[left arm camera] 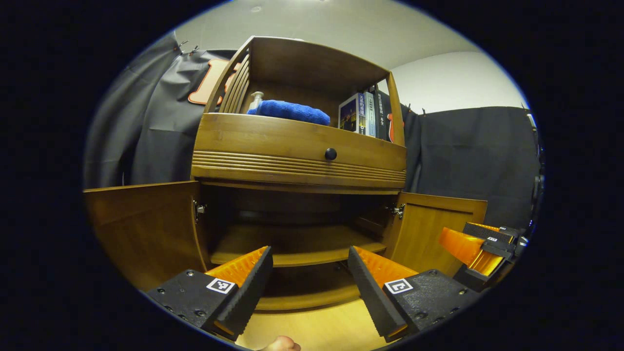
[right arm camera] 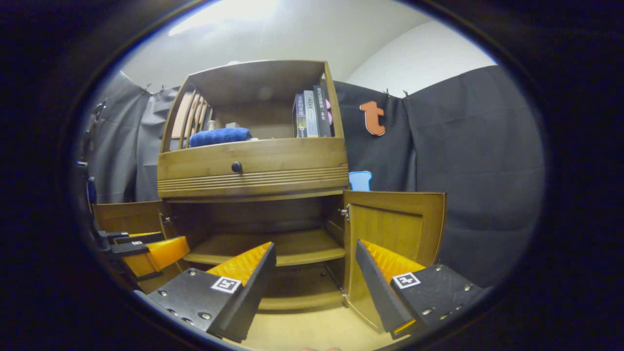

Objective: Open the right door of the double-door shoe cabinet with the right hand, and open the left door with the left hand.

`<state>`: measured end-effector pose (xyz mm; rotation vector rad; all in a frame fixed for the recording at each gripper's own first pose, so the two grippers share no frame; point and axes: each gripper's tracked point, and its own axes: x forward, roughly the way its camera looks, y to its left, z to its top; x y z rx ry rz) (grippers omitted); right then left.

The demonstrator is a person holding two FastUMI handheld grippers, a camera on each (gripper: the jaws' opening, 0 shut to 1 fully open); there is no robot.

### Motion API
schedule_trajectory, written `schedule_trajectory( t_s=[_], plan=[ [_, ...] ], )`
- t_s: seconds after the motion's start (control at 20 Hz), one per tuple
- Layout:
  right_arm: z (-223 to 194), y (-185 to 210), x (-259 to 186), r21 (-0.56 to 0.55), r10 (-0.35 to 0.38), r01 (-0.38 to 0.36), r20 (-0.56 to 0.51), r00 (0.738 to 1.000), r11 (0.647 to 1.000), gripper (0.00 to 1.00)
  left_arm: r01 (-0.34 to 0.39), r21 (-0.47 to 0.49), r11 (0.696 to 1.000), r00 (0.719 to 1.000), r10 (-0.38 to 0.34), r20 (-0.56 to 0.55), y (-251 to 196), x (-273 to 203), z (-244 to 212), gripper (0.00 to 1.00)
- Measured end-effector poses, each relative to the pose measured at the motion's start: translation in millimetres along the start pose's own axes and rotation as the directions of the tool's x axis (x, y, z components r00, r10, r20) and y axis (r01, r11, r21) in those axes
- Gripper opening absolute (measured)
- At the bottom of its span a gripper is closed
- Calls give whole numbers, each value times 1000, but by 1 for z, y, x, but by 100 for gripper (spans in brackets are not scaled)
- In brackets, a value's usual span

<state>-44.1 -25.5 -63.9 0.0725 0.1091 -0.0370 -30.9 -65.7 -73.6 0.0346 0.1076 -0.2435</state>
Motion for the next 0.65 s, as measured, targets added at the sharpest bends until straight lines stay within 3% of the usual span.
schedule_trajectory(
  t_s=[0.25, 0.4, 0.45, 0.5, 0.65],
  plan=[
    [3, -5, -12, -27, -39, 39, 12, 999, 999, 100, 53, 5, 999, 999, -53, 1, -11, -2, -1, 92],
    [5, -12, -17, -17, -70, 70, 15, 997, 997, 97, 88, 20, 996, 996, -88, 7, -18, -2, 0, 96],
    [6, -14, -18, -13, -80, 80, 18, 997, 997, 91, 97, 25, 995, 995, -98, 7, -20, -2, 0, 96],
    [6, -15, -20, -10, -88, 89, 18, 996, 996, 100, 107, 29, 994, 994, -107, 7, -21, -3, -1, 96],
    [6, -17, -26, -7, -112, 113, 23, 993, 994, 97, 135, 39, 990, 991, -135, 3, -26, -3, -2, 92]
  ],
)
